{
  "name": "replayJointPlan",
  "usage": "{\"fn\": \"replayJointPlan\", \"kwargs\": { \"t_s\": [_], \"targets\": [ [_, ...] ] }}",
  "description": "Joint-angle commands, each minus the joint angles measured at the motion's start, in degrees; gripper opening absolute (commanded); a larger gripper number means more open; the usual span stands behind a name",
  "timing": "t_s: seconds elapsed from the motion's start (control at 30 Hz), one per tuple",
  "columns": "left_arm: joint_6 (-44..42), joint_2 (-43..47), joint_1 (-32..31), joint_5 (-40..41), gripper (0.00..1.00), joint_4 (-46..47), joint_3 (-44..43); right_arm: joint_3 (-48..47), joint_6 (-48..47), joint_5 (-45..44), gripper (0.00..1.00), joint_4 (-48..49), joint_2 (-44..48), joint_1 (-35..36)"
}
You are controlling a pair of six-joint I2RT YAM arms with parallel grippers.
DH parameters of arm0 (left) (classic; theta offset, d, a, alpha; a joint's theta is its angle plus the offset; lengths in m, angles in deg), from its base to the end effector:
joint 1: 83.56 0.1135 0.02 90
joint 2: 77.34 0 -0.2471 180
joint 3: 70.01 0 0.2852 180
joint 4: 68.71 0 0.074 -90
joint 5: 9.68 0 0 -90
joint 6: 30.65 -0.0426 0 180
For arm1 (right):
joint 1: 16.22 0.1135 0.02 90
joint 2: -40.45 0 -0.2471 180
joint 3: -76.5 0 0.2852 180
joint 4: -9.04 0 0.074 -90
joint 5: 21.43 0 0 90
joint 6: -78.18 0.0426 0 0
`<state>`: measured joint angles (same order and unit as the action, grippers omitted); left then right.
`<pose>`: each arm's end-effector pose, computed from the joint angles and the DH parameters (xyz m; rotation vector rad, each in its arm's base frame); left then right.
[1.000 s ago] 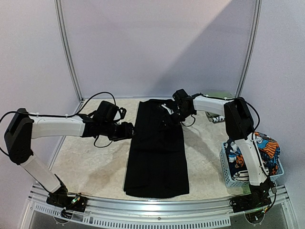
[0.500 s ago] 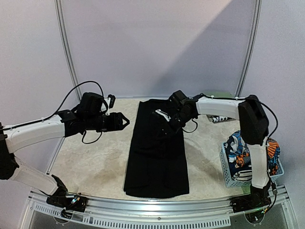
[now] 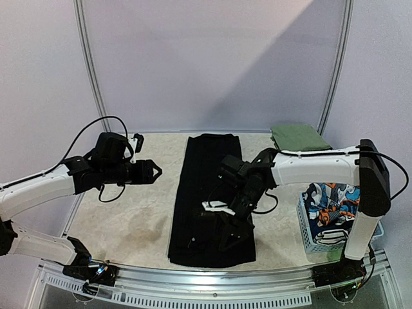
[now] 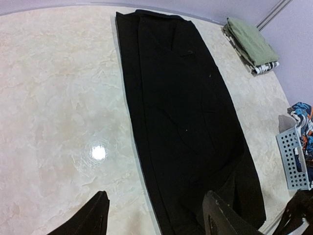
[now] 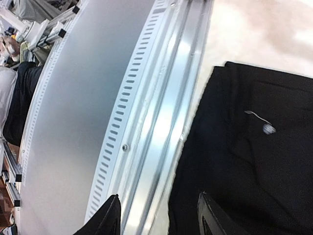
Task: Fold and stack the mixed laundry pile
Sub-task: Smooth out the rectangle-folded shirt at the center of the board.
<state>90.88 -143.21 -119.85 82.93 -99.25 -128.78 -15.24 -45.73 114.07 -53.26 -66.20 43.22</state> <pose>0.2384 -0.1726 0.2326 0.0696 2.2928 -0.5857 0.1718 0.3508 0.1756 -2.1663 1.8590 1.2368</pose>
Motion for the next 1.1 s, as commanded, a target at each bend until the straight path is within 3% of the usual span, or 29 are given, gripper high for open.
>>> {"fn": "replayJointPlan", "kwargs": {
  "t_s": [0.0,0.17,0.33,0.57,0.7,0.87,1.0,1.07],
  "targets": [
    [-0.32,-1.85,0.87,-0.67,0.67,0.17,1.65,-2.24,-6.87,3.26,0.54,-5.65,9.67,-7.43],
    [1.43,-11.54,0.81,-7.27,0.67,7.05,1.15,0.19,-2.1,-8.96,0.64,5.45,12.11,-11.51],
    [6.8,-20.64,0.83,-14.61,0.65,14.35,0.0,-9.18,-7.76,-9.8,0.68,3.1,0.25,-14.19],
    [12.49,-13.88,0.79,-10.33,0.64,14.3,4.34,-25.6,-10.77,-4.27,0.87,-4.33,-16.62,-14.23],
    [10.51,-8.78,0.83,-8.13,0.65,8.26,4.7,-34.97,-13.6,-0.67,0.87,-14.65,-25.27,-14.21],
    [8.89,-4.88,0.96,-6.06,0.66,5.3,5.06,-38.33,-13.61,-2.44,0.84,-18.28,-30.16,-14.25],
    [8.82,-4.19,0.96,-6.48,0.66,5.06,5.13,-38.62,-13.38,-3.31,0.79,-19.86,-32.26,-14.2],
    [8.73,-4.16,0.96,-6.69,0.66,5.07,5.22,-38.69,-13.23,-3.04,0.71,-20.55,-32.84,-14.18]
  ]
}}
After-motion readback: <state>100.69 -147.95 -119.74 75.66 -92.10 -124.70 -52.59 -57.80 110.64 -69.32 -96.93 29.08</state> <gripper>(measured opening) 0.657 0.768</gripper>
